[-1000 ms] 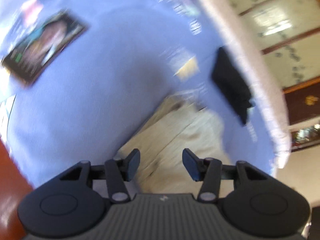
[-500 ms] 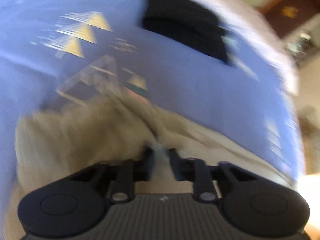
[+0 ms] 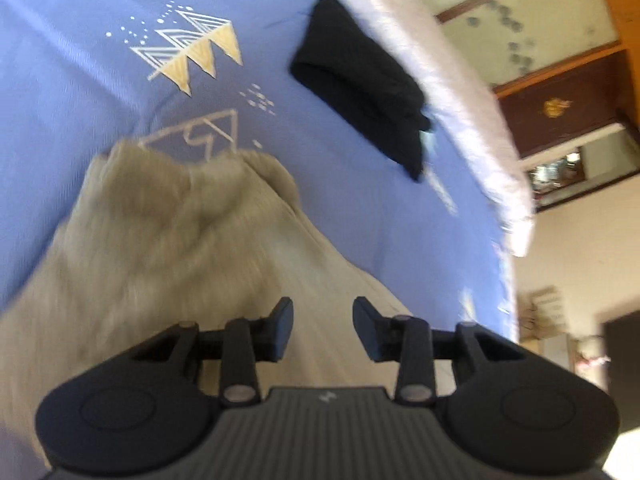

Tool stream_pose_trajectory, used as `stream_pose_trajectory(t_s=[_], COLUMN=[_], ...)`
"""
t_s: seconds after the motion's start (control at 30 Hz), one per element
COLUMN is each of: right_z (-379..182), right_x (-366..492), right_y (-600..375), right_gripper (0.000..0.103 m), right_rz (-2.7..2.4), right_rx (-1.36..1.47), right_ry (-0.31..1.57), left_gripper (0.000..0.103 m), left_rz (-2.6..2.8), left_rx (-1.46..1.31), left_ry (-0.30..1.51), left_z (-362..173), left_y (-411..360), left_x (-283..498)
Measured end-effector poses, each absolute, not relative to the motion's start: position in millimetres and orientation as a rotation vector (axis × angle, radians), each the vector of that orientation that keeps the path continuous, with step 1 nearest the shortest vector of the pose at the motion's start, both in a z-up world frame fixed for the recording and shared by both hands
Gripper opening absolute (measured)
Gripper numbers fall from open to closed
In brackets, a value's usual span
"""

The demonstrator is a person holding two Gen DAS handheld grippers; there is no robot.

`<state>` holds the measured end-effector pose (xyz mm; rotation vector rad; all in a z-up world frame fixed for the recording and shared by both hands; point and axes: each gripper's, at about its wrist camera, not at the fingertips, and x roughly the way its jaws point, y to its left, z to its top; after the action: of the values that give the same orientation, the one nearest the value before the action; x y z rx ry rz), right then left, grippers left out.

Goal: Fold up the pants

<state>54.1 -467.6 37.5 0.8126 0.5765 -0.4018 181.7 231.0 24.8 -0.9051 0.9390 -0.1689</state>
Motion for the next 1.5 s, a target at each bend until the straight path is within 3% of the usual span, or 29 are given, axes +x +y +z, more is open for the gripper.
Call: stream_pose_trajectory(t_s=[0.17, 0.3, 0.37, 0.57, 0.67, 0.77, 0.93, 1.17, 1.27, 1.33, 1.4, 1.5], right_z=[15.4, -0.2, -1.0, 5.9, 31.3, 69.4, 109.6, 58.8, 31.4, 37.1, 53.8, 72.0], right_x=[67.3, 76.0, 85.9, 103.3, 94.2, 92.0, 100.2, 131.8, 135.4, 125.1, 111.5, 93.5], right_y=[-498.5, -519.7, -525.2, -529.9, -512.6, -471.6, -363.2, -207.1, -178.4, -185.4, -203.7, -244.6], right_gripper=[0.042, 0.041, 0.041, 0.021, 0.021, 0.021, 0.018, 0.017, 0.023, 0.04, 0.049, 0.049], right_rz=[-0.441, -0.392, -0.373, -0.333, -0.268, -0.19, 0.018, 0.28, 0.378, 0.425, 0.439, 0.368], right_rx=[0.908, 1.026, 1.048, 1.035, 0.968, 0.809, 0.546, 0.317, 0.227, 0.256, 0.279, 0.331], right_ry=[0.554, 0.486, 0.472, 0.494, 0.433, 0.396, 0.4, 0.664, 0.799, 0.794, 0.736, 0.639], left_gripper=[0.035, 0.035, 0.024, 0.015, 0.028, 0.029, 0.041, 0.044, 0.046, 0.052, 0.058, 0.062], left_rz=[-0.293, -0.244, -0.179, -0.114, -0.116, -0.241, -0.405, -0.428, -0.397, -0.405, -0.417, -0.445], left_rx=[-0.825, -0.687, -0.689, -0.738, -0.753, -0.788, -0.768, -0.74, -0.734, -0.722, -0.702, -0.664], left_ry=[0.958, 1.075, 1.11, 1.141, 1.116, 1.059, 1.009, 1.136, 1.19, 1.187, 1.177, 1.17], left_z=[35.9, 17.2, 0.2, 2.5, 17.7, 34.7, 58.9, 26.5, 12.0, 9.2, 13.4, 16.7], left_y=[188.8, 145.7, 139.1, 143.2, 143.7, 135.3, 100.2, 62.7, 52.5, 49.7, 41.9, 17.8], left_x=[160.0, 171.1, 177.1, 174.0, 168.4, 169.7, 173.2, 183.5, 189.3, 190.4, 199.7, 218.6])
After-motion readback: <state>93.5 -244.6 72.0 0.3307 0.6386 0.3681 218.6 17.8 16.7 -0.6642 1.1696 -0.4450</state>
